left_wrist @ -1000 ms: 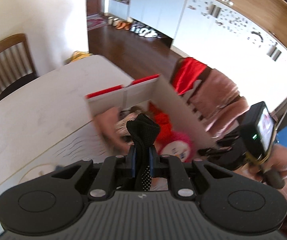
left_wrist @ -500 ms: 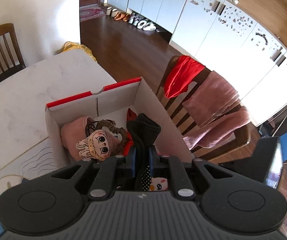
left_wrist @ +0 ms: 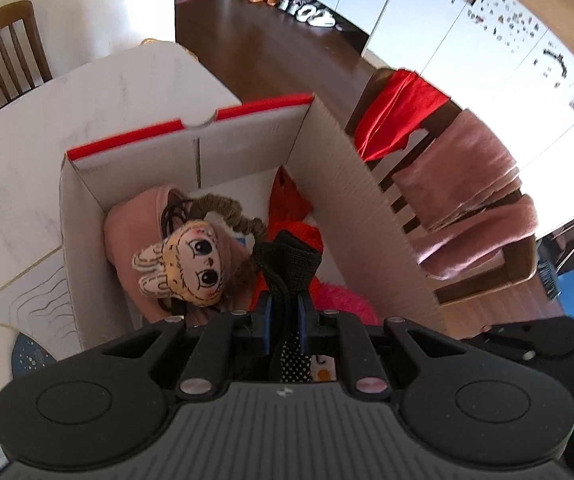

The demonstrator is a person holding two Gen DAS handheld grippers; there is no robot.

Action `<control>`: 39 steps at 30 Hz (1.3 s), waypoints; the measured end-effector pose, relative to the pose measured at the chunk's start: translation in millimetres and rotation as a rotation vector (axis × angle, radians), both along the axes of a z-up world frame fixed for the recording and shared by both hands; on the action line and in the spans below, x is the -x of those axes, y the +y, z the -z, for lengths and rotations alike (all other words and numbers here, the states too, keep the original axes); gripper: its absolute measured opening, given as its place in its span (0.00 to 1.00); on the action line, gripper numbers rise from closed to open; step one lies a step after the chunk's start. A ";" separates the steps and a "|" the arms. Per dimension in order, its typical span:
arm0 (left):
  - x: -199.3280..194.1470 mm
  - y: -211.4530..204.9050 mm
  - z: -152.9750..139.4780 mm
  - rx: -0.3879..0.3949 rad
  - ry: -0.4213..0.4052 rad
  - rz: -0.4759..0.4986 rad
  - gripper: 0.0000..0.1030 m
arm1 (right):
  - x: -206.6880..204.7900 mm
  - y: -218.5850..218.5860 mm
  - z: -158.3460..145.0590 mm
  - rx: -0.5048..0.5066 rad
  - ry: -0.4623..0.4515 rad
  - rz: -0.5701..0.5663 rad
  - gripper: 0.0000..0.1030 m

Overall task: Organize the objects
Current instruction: 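Carry the black glove with the left gripper over the box and lower it, then open the left gripper to drop the glove into the box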

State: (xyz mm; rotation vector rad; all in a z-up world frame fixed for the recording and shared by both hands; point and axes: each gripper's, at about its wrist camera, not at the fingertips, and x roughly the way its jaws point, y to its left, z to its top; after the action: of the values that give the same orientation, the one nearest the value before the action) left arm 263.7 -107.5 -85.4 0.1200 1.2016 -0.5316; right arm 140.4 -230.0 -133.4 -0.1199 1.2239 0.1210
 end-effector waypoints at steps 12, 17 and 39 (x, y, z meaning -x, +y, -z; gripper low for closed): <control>7.6 4.2 12.6 0.029 -0.001 0.030 0.12 | -0.5 1.2 1.5 0.002 0.000 0.007 0.06; 15.5 5.2 6.3 0.005 -0.048 0.052 0.21 | -0.6 0.2 1.4 -0.001 0.002 0.009 0.06; 82.7 59.2 -64.5 0.089 -0.286 0.057 0.67 | 10.1 -2.4 -14.0 -0.002 -0.020 0.009 0.07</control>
State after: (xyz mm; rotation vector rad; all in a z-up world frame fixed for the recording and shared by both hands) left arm 181.0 -48.3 -20.9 0.1496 0.8967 -0.5959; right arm 130.3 -232.4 -119.5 -0.1136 1.2042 0.1136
